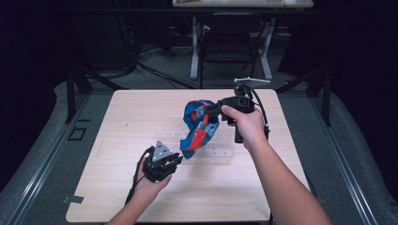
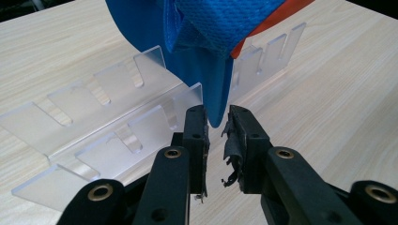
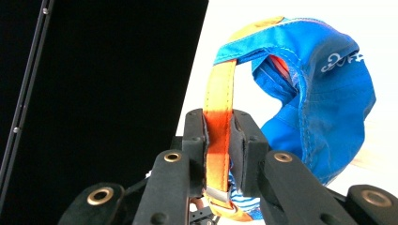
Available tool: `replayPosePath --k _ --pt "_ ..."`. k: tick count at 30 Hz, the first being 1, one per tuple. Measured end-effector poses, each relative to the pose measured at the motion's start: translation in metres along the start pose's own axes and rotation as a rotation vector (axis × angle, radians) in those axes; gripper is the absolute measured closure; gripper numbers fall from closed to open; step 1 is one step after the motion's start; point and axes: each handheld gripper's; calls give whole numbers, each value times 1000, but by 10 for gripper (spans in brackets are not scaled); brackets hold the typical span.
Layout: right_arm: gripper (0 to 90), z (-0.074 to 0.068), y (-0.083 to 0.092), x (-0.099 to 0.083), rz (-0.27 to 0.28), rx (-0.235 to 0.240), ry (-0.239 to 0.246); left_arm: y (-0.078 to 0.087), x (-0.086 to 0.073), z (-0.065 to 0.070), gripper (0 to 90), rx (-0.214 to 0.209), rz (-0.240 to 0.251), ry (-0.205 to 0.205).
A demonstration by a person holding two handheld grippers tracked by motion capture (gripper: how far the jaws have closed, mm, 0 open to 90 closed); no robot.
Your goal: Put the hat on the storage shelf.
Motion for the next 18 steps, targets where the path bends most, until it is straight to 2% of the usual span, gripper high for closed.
replayPosePath --k 11,18 --pt "695 3 15 -2 21 -48 12 5 -5 -7 654 4 -11 22" --pt "623 5 27 -8 19 -84 43 10 -9 -16 594 10 -8 50"
Point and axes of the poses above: each handheld gripper's, and its own axes: y roughly backward along the jaws, x roughly out of its top, z roughly to its right, and after that the axes turned 14 degrees about y, right-handed
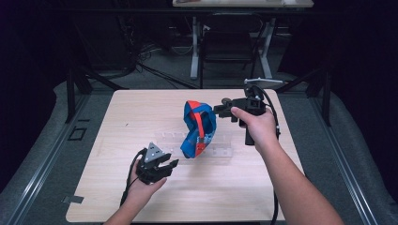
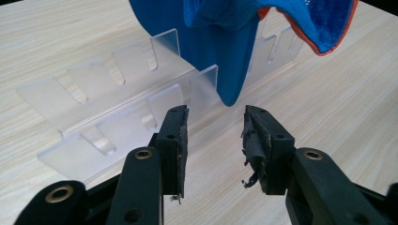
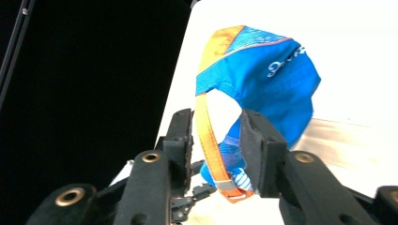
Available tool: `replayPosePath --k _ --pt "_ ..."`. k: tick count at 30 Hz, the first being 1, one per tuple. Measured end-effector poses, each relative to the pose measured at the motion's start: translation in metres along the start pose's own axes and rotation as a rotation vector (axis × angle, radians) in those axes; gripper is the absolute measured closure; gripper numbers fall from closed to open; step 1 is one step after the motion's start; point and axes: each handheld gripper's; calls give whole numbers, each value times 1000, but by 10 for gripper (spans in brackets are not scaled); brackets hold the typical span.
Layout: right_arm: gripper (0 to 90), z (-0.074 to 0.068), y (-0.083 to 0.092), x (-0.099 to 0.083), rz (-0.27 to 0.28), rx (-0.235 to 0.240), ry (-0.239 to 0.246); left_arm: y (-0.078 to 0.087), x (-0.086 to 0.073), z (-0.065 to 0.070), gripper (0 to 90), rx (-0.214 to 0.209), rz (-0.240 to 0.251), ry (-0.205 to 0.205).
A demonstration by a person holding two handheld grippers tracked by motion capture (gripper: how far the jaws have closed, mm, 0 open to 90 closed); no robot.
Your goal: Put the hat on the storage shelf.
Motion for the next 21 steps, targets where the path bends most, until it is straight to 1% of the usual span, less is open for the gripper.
replayPosePath --k 3,6,9,13,16,17,18,21 --pt "595 1 4 -3 10 -26 26 3 -1 -5 563 2 -3 8" --pt "545 3 8 -8 26 -38 59 6 -3 -9 524 6 -5 23" --pt "529 5 12 -12 38 -46 69 9 -6 -14 501 17 -5 30" --pt "514 8 16 -20 26 -70 92 12 -11 -22 482 27 -11 52" --pt "507 11 19 -26 25 -79 94 15 -15 -29 475 35 -16 68" --pt "504 12 19 -30 29 -82 92 15 -15 -29 474 35 -16 68" --pt "499 14 20 -33 25 -85 92 18 -19 -32 473 39 -18 78" --pt "491 18 23 -42 25 -94 95 21 -23 -38 472 45 -26 91"
Point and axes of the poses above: each handheld gripper's, and its own axes: y roughly backward along the jaws, x roughly out of its top, z roughly to its right, and after that the axes turned 14 degrees about y, right-handed
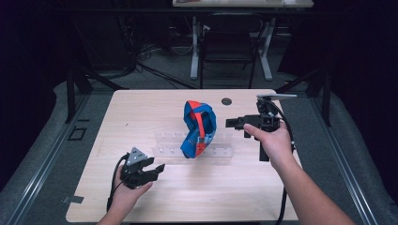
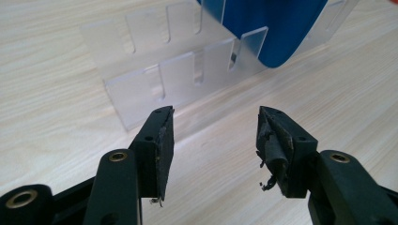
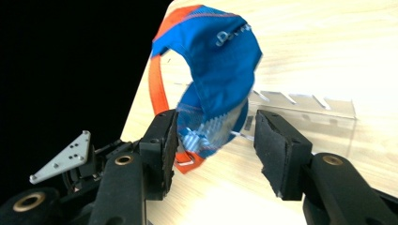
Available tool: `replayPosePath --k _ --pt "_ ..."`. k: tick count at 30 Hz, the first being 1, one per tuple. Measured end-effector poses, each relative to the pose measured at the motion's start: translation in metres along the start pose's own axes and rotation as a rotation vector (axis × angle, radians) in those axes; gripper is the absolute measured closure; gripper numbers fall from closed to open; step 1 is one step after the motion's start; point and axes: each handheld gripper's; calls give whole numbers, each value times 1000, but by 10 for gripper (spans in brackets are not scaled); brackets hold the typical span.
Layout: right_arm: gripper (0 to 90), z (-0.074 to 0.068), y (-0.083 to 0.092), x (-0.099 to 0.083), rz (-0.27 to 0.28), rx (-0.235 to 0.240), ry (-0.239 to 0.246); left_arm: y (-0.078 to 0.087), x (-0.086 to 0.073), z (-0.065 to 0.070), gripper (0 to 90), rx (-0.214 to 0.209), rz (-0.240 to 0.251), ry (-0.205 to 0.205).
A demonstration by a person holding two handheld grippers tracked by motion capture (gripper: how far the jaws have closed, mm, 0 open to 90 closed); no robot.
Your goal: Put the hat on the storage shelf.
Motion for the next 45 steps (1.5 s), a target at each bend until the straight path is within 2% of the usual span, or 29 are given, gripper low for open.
replayPosePath --k 7,11,13,16,23,26,31,38,43,45 --pt "475 8 3 -27 -2 -22 8 5 -10 -10 462 3 6 38" --pt "472 15 2 -44 -17 -21 14 8 -17 -15 457 15 -10 32" --pt "474 18 1 -53 -19 -24 15 10 -21 -19 458 23 -9 42" --pt "474 23 1 -64 -18 -26 11 10 -23 -26 458 30 -8 62" --pt "473 33 -3 -88 -26 -44 7 11 -25 -41 458 61 1 76" --pt "473 36 -7 -98 -24 -58 19 10 -26 -45 458 67 4 92" --pt "469 39 -12 -113 -9 -59 30 8 -28 -47 458 68 -17 101" --pt "468 45 -22 -138 0 -76 62 4 -30 -45 458 65 -18 96" --pt "469 51 -27 -153 9 -112 58 3 -31 -43 456 64 -20 89" --pt "469 55 -29 -159 12 -111 51 2 -32 -43 455 64 -22 88"
Point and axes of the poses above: each handheld gripper's, and its own axes: y roughly backward along the jaws, x roughly out of its top, z roughly to its right, and after that the axes turned 14 degrees about y, right-handed
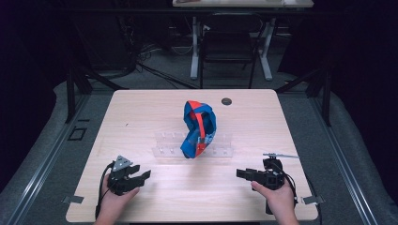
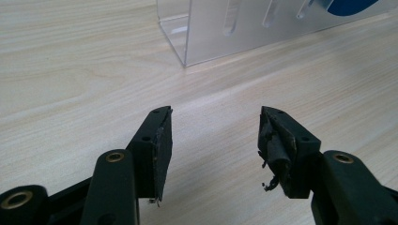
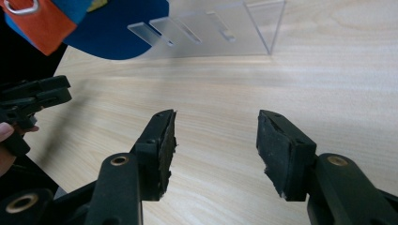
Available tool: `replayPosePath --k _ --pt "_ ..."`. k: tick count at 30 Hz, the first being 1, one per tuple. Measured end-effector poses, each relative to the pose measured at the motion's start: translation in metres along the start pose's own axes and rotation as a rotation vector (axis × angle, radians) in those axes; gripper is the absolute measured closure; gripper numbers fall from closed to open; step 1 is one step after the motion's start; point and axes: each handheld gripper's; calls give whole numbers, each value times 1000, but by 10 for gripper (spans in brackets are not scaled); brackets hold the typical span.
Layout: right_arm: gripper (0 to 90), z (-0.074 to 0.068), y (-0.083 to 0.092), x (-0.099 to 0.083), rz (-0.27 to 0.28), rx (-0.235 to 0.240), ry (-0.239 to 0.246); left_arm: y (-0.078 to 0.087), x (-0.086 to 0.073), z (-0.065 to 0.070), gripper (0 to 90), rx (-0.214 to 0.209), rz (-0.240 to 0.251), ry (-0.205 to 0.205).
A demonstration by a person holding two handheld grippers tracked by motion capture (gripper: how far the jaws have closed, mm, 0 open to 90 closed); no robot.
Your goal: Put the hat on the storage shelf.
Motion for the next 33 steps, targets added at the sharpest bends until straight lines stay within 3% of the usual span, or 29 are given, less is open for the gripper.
replayPosePath --k 4,11,17,20,22,24,26,31,33 --pt "464 5 -1 -9 29 6 -22 -1 0 0 454 3 -10 -10" --pt "462 9 -2 -20 72 6 2 -4 -2 3 451 -4 -13 -11" --pt "455 9 -4 -29 89 -18 61 -8 -2 4 437 0 -26 -31" --pt "445 8 -5 -31 98 -7 109 -9 -2 5 437 4 -26 -44" --pt "427 8 -6 -32 110 -3 125 -8 -1 5 438 22 -18 -32" --pt "419 8 -8 -32 127 -20 140 -8 -1 3 440 -7 -7 -12" --pt "419 9 -9 -33 131 -36 149 -8 -1 2 439 -20 9 -25" --pt "398 13 -10 -35 170 -32 112 -9 -2 2 415 -17 11 -43" --pt "396 16 -9 -35 197 -51 78 -10 -1 2 389 -42 -8 4"
Point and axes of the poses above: each handheld gripper's, and its own axes: y roughly backward along the jaws, x roughly out of its top, z roughly to its right, and after that the axes turned 14 degrees about y, right-handed
